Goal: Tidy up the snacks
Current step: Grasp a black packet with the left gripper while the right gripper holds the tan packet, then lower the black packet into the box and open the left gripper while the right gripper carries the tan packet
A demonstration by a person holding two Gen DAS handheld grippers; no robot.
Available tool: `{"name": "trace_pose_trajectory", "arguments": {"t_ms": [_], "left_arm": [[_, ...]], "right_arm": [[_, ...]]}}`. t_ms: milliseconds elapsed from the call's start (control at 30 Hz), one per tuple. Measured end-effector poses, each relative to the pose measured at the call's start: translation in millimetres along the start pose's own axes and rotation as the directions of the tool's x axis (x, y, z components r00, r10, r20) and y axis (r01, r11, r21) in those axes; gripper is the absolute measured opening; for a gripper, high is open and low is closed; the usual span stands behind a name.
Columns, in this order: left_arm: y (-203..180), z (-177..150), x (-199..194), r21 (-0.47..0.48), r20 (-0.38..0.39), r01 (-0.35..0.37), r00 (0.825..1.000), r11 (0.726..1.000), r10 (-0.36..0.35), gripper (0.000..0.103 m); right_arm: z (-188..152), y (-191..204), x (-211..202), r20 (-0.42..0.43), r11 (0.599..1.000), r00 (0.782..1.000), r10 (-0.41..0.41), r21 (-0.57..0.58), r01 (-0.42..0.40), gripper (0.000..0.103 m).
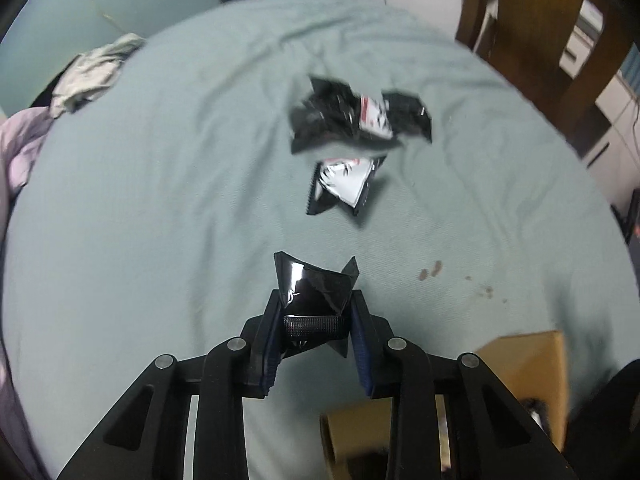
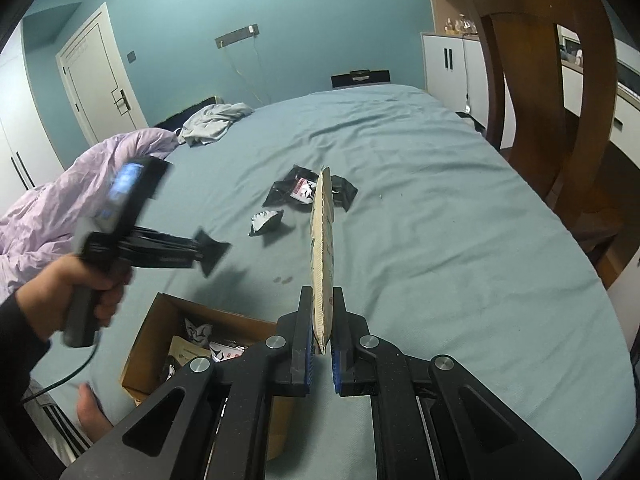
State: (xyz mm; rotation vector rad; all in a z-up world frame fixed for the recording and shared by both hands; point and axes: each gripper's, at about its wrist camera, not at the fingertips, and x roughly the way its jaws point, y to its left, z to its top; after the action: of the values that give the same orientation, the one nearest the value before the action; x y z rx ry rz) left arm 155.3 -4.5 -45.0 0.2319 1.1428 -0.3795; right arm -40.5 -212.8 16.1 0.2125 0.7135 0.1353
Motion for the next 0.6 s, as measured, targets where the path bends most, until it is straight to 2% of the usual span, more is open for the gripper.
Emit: {"name": "trace_pose_trajectory", "arguments": {"t_ms": [100,233,367,467,600], "left_arm": [[-1.5,-16.1,-41.0,-0.014,0.075,-0.006,0.997,1.0,0.007,0.03],[-9.4,-42.7,-81.2,-0.001,0.138,-0.004,0.99,1.0,0.004,0.03],[-8.2,-69.6,-119.1,-0.039,0.215,0.057,0.975,0.998,-0.047,0.03],[-11.4,-84.7,-126.9,-0.047,0.229,0.087,0.971,0.995,-0.074,0.03],[-22.5,-102.8,-128.3,-0.041,0.198,0.134,0.972,0.99,-0.124,0.03]], "right_arm": [[-2.3,-0.2,-4.9,0.008,1.0,1.0,-0.004,0.0,0.004,0.005],[-3.8,1.0,-2.6,-0.001,1.0,1.0,-0.01,0.002,0.01,0.005],[-0.5,3.6,-5.8,-0.004,1.0,1.0,-0.001,0.001,0.001,0.005],[-1.4,6.9,-10.5,0.002,1.0,1.0,0.011,-0.017,-0.011,0.005],[-7.2,7.0,-19.0,0.008,0.999,0.999,0.033,-0.011,-0.033,0.005]]}}
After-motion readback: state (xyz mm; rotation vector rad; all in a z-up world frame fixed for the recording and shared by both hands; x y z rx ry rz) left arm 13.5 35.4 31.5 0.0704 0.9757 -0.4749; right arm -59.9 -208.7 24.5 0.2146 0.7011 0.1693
